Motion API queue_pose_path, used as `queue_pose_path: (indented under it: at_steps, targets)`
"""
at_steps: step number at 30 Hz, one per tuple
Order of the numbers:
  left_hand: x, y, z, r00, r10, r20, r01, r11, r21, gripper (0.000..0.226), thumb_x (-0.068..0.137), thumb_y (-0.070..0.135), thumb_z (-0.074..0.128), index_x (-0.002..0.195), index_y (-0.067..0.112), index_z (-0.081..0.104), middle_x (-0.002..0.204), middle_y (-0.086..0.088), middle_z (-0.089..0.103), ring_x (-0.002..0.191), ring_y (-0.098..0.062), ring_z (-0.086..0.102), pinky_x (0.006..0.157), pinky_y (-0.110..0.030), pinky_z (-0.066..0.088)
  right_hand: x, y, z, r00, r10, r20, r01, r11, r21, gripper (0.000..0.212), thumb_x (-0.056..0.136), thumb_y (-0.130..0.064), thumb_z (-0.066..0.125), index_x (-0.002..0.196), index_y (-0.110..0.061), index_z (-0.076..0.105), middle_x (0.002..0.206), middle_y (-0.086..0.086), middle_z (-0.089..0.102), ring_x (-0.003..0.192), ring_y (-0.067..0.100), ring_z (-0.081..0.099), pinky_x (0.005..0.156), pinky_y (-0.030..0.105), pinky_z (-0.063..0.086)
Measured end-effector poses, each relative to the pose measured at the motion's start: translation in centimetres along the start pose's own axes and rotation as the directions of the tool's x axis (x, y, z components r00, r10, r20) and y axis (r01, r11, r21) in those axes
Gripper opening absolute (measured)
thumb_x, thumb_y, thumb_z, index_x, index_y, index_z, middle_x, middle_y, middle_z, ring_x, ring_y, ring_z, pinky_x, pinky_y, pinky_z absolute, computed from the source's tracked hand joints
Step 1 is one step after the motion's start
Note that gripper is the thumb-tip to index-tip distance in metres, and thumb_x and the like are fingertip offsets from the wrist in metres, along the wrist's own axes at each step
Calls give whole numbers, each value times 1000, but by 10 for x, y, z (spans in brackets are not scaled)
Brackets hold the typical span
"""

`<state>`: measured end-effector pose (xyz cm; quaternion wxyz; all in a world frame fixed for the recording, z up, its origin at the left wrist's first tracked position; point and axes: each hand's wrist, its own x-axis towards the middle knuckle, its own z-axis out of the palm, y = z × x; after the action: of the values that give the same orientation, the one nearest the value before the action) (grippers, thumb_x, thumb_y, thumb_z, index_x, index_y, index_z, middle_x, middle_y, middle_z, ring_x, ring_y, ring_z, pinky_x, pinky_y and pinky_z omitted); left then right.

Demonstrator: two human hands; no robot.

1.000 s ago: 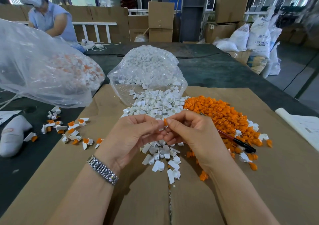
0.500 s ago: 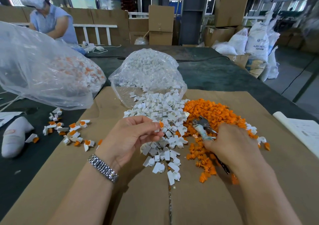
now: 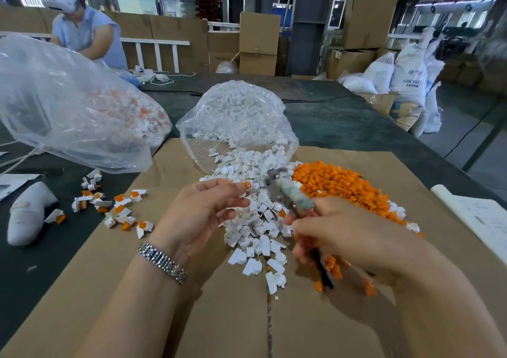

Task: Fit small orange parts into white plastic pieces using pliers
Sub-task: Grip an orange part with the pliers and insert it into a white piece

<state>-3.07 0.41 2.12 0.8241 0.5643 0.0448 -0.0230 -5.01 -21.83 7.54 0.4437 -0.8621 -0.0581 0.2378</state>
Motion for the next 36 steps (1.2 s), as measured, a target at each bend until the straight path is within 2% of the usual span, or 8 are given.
queue_pose_path:
  at_steps: [4,9,14,16,19,24,32,36]
  targets:
    - [-2,0,-1,1000,8,21,-9,1000,15,26,60,22,85,79,6,79,83,-9,74,68,-13,70,49,-15,47,7,-3,24,998,-9,58,9,1000,2,19,104,-18,51,114,-4,58,105,12,74,91,16,76,97,51,55]
    - [0,-2,-2,1000,19,3,-20,996,91,13,85,7,74,72,8,79,76,-3,74,61,-9,65,48,-15,43,4,-7,29,998,-41,37,43,998,-37,17,105,-25,50,100,-12,59,101,2,75,88,11,75,79,27,56]
    - [0,-2,-2,1000,12,-12,-10,985,175,13,86,6,74,74,6,79,65,2,69,59,-8,61,48,-15,43,5,-2,35,997,-64,39,67,994,-90,24,105,-29,49,105,-11,63,98,6,76,95,19,73,96,45,55]
    - [1,-3,-3,1000,3,-11,-1,984,180,9,84,8,76,79,0,77,61,3,65,58,-9,59,47,-16,42,7,-1,37,997,-70,43,73,995,-67,24,106,-28,47,104,-9,62,96,10,74,92,23,73,92,45,57]
    - [3,-5,-5,1000,-9,-22,13,980,197,17,85,8,76,88,-9,73,61,3,65,58,-10,58,48,-16,43,7,-2,43,996,-85,16,86,994,-63,24,107,-31,45,92,-17,56,80,4,65,66,11,65,70,29,58]
    - [6,-7,-6,1000,-16,-11,18,985,171,19,89,2,71,73,5,80,64,-2,67,56,-10,59,48,-17,46,9,0,54,988,-130,-80,113,974,-196,35,106,-46,42,88,-18,51,80,7,60,67,18,54,77,48,55]
    - [7,-9,-6,1000,-20,-11,21,994,110,23,89,-4,69,68,3,76,63,-8,66,55,-12,62,51,-18,52,18,5,67,955,-175,-238,92,943,-321,40,105,-46,44,77,-18,45,67,0,48,50,12,39,44,21,28]
    - [6,-9,-5,999,-35,15,33,994,107,10,80,5,75,70,2,74,67,-9,67,59,-14,65,56,-20,55,18,5,66,959,-150,-242,72,951,-301,41,105,-46,45,81,-13,52,73,7,60,58,22,58,54,33,49]
